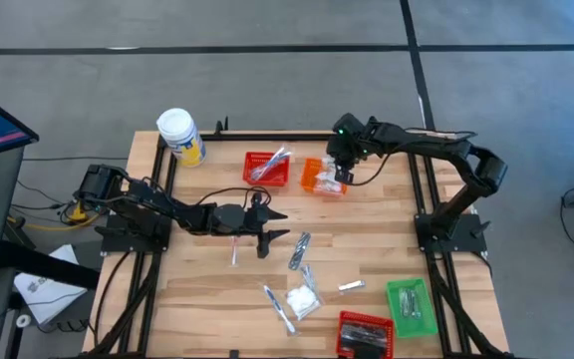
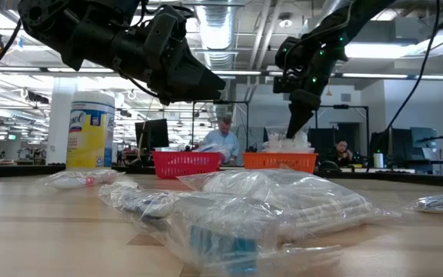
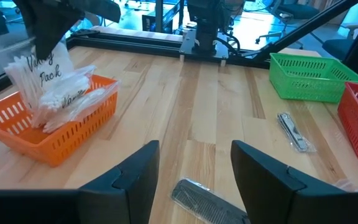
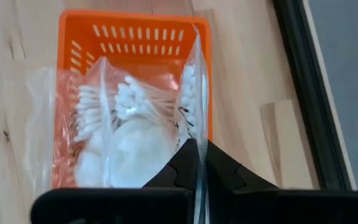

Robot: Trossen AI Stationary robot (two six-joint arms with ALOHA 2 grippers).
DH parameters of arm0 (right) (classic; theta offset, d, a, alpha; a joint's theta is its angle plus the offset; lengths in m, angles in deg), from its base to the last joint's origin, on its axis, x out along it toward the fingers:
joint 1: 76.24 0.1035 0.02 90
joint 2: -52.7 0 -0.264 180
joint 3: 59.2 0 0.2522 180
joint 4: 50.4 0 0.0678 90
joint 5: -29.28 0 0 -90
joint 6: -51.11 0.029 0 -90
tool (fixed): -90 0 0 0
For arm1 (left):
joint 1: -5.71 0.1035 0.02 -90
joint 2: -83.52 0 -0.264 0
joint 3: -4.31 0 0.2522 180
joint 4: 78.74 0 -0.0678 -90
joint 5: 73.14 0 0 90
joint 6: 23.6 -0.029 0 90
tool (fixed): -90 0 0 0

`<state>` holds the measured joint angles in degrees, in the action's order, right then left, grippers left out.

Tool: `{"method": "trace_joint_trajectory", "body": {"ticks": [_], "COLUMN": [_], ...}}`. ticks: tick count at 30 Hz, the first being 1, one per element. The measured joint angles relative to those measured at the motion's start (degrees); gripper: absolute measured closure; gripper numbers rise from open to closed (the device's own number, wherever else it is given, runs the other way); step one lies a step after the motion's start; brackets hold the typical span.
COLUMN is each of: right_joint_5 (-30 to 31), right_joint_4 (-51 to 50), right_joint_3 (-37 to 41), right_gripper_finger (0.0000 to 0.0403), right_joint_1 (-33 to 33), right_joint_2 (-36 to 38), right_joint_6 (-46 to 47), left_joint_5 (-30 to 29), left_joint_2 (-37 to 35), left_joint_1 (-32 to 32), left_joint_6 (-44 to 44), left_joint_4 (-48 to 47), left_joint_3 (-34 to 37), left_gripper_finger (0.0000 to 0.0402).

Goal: Pick & Place Travel size toiletries
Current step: Put the white cotton pack into the orange bin

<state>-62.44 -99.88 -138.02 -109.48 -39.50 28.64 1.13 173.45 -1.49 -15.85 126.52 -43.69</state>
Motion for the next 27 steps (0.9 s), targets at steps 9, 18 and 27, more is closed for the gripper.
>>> {"method": "trace_joint_trajectory", "body": {"ticks": [9, 18, 27], "right_joint_5": [0.0, 0.02, 0.11], "right_joint_4": [-0.77, -2.8, -2.46], "right_joint_3": [0.0, 0.0, 0.0], "right_gripper_finger": [0.0384, 0.0339, 0.0286], "right_joint_1": [0.43, 2.62, 5.52], "right_joint_2": [0.0, 0.0, 0.04], "right_joint_6": [1.5, 0.98, 2.0], "left_joint_5": [-0.04, -0.17, -0.16], "left_joint_2": [0.0, 0.0, 0.0], "left_joint_1": [0.0, 0.0, 0.0], "left_joint_6": [0.0, 0.0, 0.0], "left_joint_4": [0.0, 0.02, 0.0], "left_joint_3": [0.0, 0.0, 0.0], "left_gripper_finger": [0.0211, 0.0211, 0.0211]}}
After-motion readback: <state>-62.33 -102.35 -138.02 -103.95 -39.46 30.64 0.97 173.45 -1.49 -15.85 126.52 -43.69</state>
